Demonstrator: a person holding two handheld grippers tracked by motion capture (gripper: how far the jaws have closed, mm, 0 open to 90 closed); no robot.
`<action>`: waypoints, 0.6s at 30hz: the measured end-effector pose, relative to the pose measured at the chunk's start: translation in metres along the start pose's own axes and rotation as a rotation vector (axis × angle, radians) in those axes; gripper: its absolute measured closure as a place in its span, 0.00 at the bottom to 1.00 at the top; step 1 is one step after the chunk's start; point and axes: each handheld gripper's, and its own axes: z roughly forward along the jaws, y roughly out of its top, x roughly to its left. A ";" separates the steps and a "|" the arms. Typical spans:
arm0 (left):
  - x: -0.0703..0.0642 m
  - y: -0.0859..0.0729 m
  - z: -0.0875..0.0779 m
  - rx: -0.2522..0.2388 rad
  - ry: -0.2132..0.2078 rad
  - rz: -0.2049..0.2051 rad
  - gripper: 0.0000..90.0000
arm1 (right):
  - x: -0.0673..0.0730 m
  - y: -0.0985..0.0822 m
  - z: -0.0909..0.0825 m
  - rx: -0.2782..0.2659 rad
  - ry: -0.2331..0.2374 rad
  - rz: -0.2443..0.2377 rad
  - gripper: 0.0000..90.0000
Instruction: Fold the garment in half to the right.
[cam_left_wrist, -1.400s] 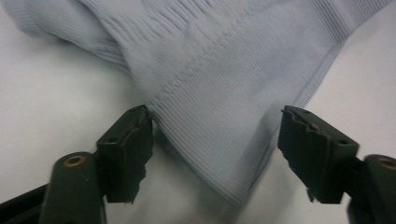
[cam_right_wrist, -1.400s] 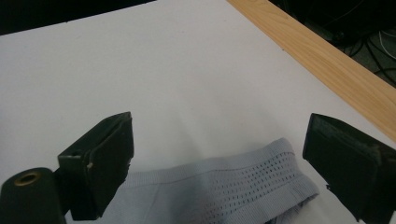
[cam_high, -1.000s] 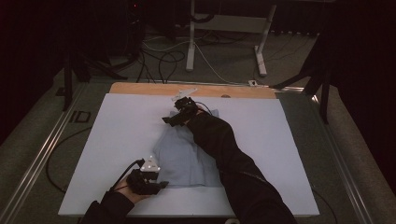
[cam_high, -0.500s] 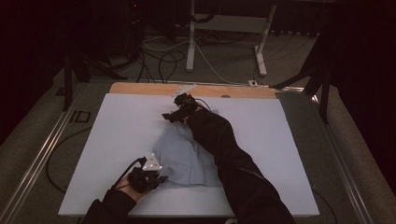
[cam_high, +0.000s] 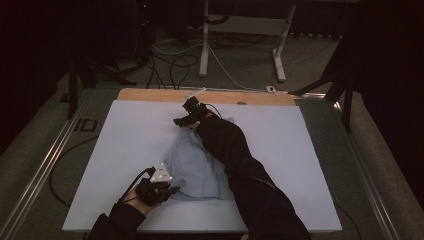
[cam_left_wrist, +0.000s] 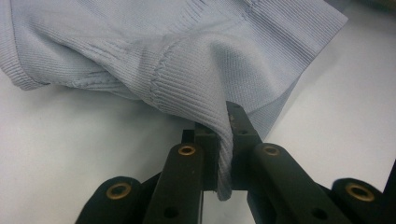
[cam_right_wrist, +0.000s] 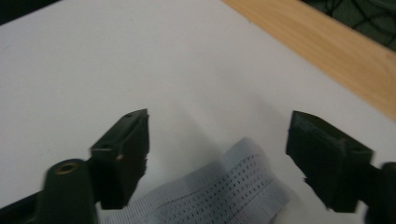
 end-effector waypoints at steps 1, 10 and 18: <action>0.000 0.000 0.000 0.002 0.000 0.001 0.97 | -0.001 0.000 0.005 0.031 -0.017 0.025 0.30; 0.002 -0.001 0.000 -0.005 -0.007 -0.009 0.97 | -0.005 -0.003 0.018 0.097 -0.062 0.059 0.39; 0.001 -0.001 0.000 -0.003 -0.012 -0.011 0.97 | -0.006 -0.004 0.028 0.145 -0.103 0.040 0.52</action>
